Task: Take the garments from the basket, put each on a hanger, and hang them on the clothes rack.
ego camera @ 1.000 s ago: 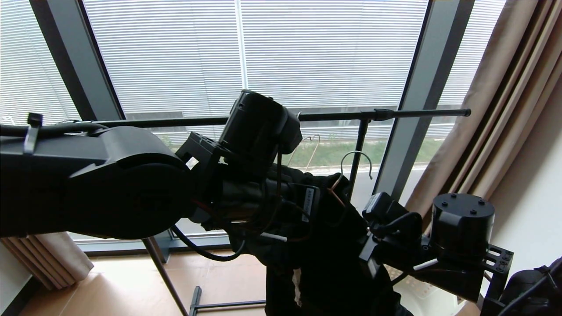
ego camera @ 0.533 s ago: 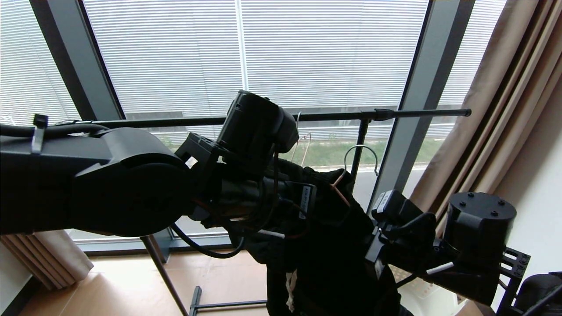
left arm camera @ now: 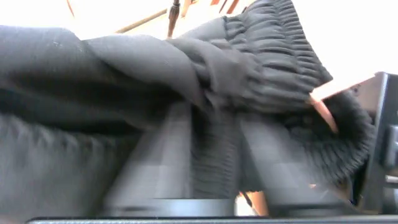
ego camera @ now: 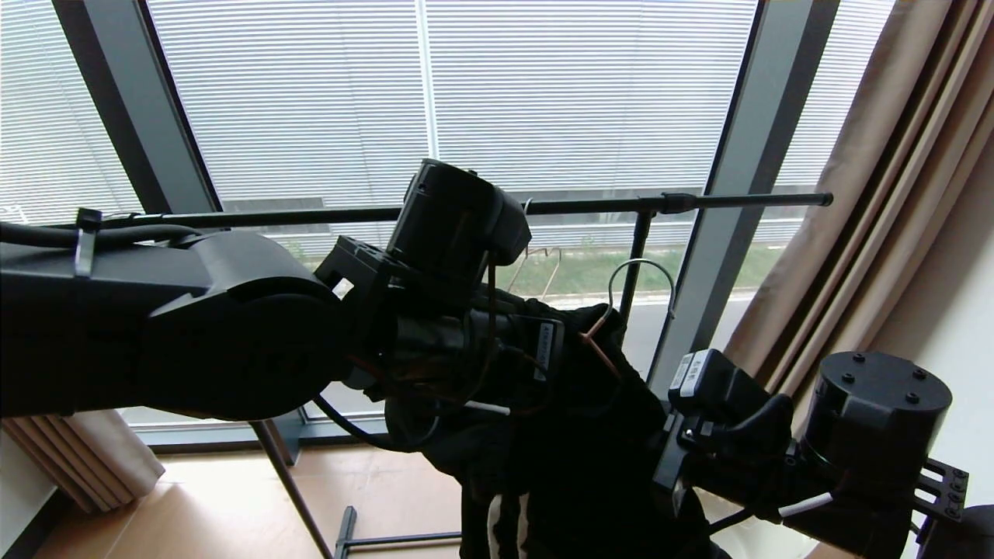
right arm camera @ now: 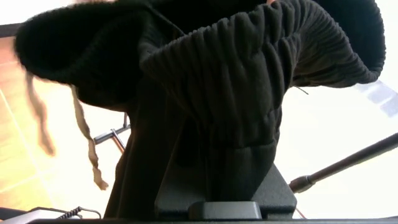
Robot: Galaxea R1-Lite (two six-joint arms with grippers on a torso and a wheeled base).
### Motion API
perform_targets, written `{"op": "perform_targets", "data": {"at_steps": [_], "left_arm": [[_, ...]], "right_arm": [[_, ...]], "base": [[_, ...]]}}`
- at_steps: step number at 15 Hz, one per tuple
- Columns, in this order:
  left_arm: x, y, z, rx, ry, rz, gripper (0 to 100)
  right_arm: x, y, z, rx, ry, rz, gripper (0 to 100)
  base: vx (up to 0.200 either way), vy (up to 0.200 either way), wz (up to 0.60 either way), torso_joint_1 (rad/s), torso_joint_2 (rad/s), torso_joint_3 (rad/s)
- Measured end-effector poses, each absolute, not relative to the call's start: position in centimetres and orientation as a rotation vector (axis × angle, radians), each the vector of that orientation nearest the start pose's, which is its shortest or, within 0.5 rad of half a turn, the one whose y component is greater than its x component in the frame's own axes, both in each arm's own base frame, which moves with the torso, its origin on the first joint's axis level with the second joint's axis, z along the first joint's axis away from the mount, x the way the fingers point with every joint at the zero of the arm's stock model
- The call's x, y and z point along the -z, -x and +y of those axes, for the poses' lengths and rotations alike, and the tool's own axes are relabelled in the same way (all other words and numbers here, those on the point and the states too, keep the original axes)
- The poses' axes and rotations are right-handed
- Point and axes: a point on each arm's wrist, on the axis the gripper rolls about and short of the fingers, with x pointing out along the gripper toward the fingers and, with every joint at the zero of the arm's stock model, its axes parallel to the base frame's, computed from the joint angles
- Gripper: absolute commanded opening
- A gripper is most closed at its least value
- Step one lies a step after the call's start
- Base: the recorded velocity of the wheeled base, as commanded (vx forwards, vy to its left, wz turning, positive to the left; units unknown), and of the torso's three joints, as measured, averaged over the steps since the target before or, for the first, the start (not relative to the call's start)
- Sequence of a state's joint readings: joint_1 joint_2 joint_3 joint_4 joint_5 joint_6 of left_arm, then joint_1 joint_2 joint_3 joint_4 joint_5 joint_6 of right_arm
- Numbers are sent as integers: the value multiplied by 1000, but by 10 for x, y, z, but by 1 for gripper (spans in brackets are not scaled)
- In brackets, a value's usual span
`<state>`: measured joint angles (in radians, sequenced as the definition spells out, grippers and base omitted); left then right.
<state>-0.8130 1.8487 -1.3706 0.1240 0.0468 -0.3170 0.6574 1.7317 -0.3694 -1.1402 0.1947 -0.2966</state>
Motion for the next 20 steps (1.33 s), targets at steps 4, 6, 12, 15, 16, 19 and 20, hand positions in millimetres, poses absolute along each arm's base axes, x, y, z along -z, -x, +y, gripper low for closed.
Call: {"op": "perform_targets", "data": {"at_steps": [4, 6, 12, 15, 16, 19, 20], "left_arm": [[-220, -241, -254, 646, 45, 653, 100], [-219, -235, -247, 651, 47, 644, 100], [-227, -213, -224, 663, 50, 620, 100], [-231, -205, -215, 663, 57, 609, 100], [-232, -204, -211, 660, 64, 600, 100], [-231, -204, -190, 625, 80, 548, 100], [-228, -205, -179, 606, 67, 532, 100]], "right_arm": [[-118, -202, 161, -875, 329, 96, 0], [-118, -204, 159, -899, 323, 95, 0], [-117, -214, 150, -884, 313, 101, 0], [-112, -221, 147, -889, 308, 119, 0], [-110, -223, 145, -909, 303, 127, 0], [-103, -228, 141, -958, 290, 149, 0], [-101, -228, 140, -976, 287, 158, 0]], "base": [[0, 0, 0, 0, 0, 0], [0, 0, 0, 0, 0, 0], [0, 0, 0, 0, 0, 0], [0, 0, 0, 0, 0, 0], [0, 0, 0, 0, 0, 0], [0, 0, 0, 0, 0, 0], [0, 0, 0, 0, 0, 0]]}}
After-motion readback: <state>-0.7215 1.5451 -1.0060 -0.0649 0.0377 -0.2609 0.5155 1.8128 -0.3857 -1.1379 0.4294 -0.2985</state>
